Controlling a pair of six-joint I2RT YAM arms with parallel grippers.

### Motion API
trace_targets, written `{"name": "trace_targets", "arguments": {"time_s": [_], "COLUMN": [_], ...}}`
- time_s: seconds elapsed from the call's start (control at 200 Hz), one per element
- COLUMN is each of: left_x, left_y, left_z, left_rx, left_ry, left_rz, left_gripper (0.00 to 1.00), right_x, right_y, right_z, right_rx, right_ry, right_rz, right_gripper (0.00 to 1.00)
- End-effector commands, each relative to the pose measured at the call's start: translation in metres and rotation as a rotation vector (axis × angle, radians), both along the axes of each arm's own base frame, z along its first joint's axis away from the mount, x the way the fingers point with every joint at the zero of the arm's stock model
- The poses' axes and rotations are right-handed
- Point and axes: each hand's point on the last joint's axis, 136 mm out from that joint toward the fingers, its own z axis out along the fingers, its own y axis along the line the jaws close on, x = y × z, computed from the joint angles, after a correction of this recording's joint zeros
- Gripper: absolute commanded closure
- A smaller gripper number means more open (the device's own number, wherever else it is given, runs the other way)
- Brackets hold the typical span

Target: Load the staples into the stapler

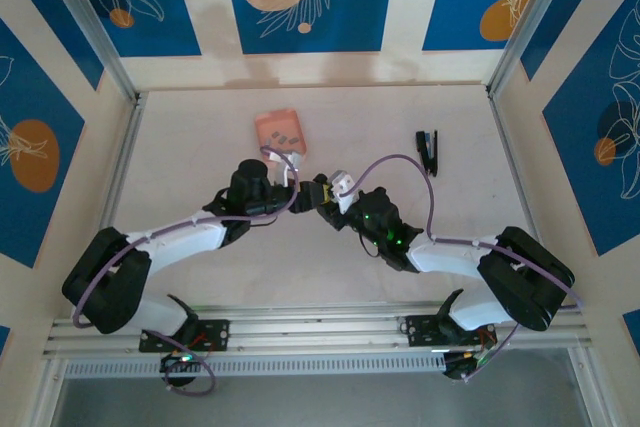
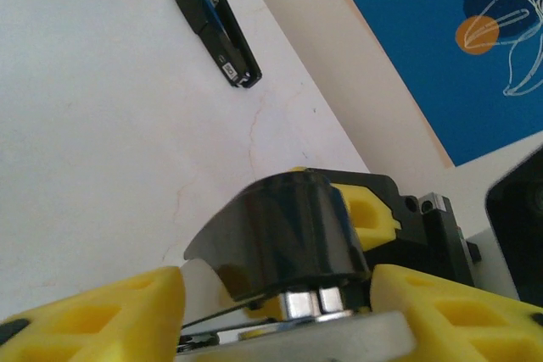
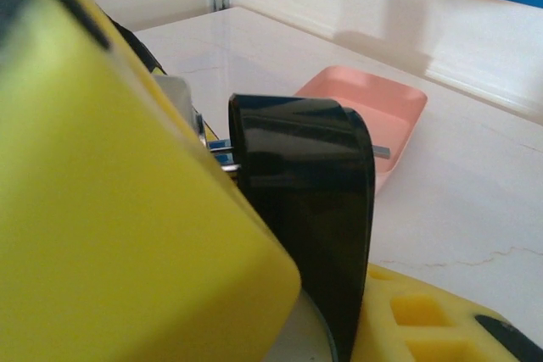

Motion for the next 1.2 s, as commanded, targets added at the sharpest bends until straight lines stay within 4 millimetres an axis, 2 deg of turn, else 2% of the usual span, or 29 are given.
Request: {"name": "trace_targets", "arguments": {"time_s": [0.0,0.21,0.32,0.41,0.59,0.78,0.875,0.94,1.065,1.195], "left_x": [0.0,0.002,0.003,0.004,-0.013,-0.032,-0.04,-0.047,-0.053,-0.063], "left_y": [-0.007,0.001,0.005,0.009,0.011,0.017,0.018,0.017,0.017,0.016], "left_z": [0.008,0.008,0.01,0.013,0.026,0.038,0.044,0.043,0.04,0.04], "left_rx": [-0.002,0.057,0.082,0.079,0.092,0.104,0.102,0.111,0.134,0.138], "left_ry": [-0.033,-0.093,-0.138,-0.181,-0.355,-0.585,-0.678,-0.726,-0.81,-0.917], "left_rz": [-0.02,0.0,-0.02,-0.03,-0.154,-0.23,-0.266,-0.31,-0.354,-0.418], "left_gripper": [0.51,0.69,0.77,0.8,0.87,0.97,0.99,0.99,1.0,1.0], "right_x": [0.009,0.006,0.002,-0.006,-0.029,-0.058,-0.061,-0.064,-0.067,-0.075], "right_y": [0.007,0.006,0.004,0.004,-0.007,-0.034,-0.052,-0.062,-0.066,-0.058], "right_z": [0.056,0.055,0.053,0.052,0.047,0.051,0.053,0.061,0.069,0.067], "right_rx": [0.133,0.128,0.134,0.13,0.121,0.14,0.122,0.13,0.145,0.137], "right_ry": [-0.103,-0.101,-0.091,-0.084,-0.046,0.018,0.034,0.033,0.108,0.187], "right_rz": [-0.012,0.006,0.04,0.101,0.222,0.355,0.339,0.326,0.306,0.337], "right_gripper": [0.78,0.75,0.63,0.51,0.34,0.31,0.31,0.31,0.3,0.29]}}
